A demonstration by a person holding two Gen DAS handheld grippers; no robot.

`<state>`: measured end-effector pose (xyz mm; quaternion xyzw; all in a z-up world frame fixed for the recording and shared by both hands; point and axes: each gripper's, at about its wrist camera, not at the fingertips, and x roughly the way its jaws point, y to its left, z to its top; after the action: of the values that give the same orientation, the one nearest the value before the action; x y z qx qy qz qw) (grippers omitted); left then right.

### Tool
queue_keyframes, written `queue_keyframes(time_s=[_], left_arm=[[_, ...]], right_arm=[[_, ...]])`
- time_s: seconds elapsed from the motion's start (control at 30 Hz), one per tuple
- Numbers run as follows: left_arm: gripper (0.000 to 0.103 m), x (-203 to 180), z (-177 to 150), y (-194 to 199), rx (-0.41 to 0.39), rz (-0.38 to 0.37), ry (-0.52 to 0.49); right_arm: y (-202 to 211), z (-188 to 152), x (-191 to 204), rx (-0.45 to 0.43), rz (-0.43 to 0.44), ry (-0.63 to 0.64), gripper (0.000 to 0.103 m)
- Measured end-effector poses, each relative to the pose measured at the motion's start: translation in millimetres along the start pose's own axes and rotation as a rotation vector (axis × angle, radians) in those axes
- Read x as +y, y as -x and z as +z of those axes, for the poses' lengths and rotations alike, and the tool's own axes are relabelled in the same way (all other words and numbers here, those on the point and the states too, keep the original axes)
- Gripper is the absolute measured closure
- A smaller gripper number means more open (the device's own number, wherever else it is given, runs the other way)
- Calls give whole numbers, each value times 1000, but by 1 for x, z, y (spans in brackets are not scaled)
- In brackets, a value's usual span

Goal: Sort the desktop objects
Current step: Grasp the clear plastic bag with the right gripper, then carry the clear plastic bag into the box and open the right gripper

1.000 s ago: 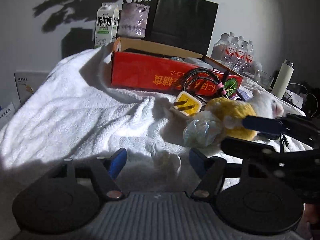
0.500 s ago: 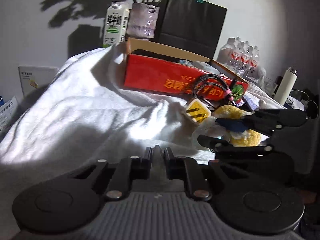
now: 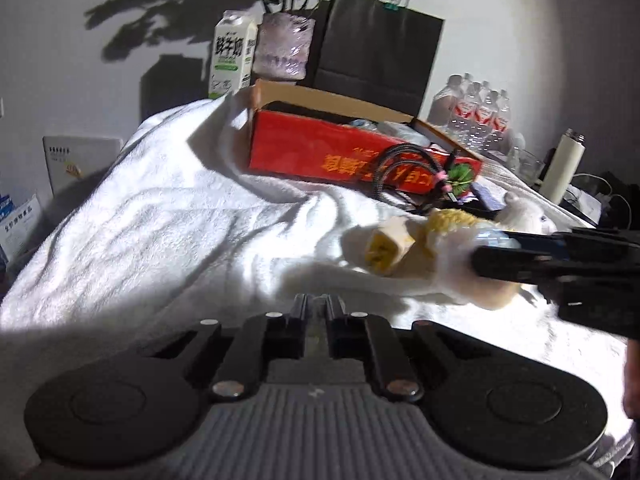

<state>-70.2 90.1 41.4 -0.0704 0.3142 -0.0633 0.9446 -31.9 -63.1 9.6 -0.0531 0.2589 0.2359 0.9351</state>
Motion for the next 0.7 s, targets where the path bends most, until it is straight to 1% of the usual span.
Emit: queue_keyframes(time_s=[0.1, 0.17, 0.23, 0.3, 0.43, 0.6, 0.7], left_arm=[[93, -13, -5, 7, 3, -14, -33], [94, -20, -11, 14, 12, -12, -43], [95, -26, -14, 25, -2, -31, -43], [95, -33, -16, 37, -29, -36, -58], [95, -41, -15, 47, -50, -15, -71], [95, -44, -1, 60, -105, -31, -65], [95, -38, 24, 63, -107, -77, -46]], right_arm=[[34, -9, -12, -37, 5, -86, 76], [52, -18, -19, -55, -16, -126, 76], [70, -27, -26, -69, -39, -164, 76], [87, -37, -35, -92, -44, -217, 76], [114, -49, -42, -149, -74, -261, 76], [133, -54, -45, -217, -108, -273, 76], [137, -44, -53, -244, -115, -280, 76]])
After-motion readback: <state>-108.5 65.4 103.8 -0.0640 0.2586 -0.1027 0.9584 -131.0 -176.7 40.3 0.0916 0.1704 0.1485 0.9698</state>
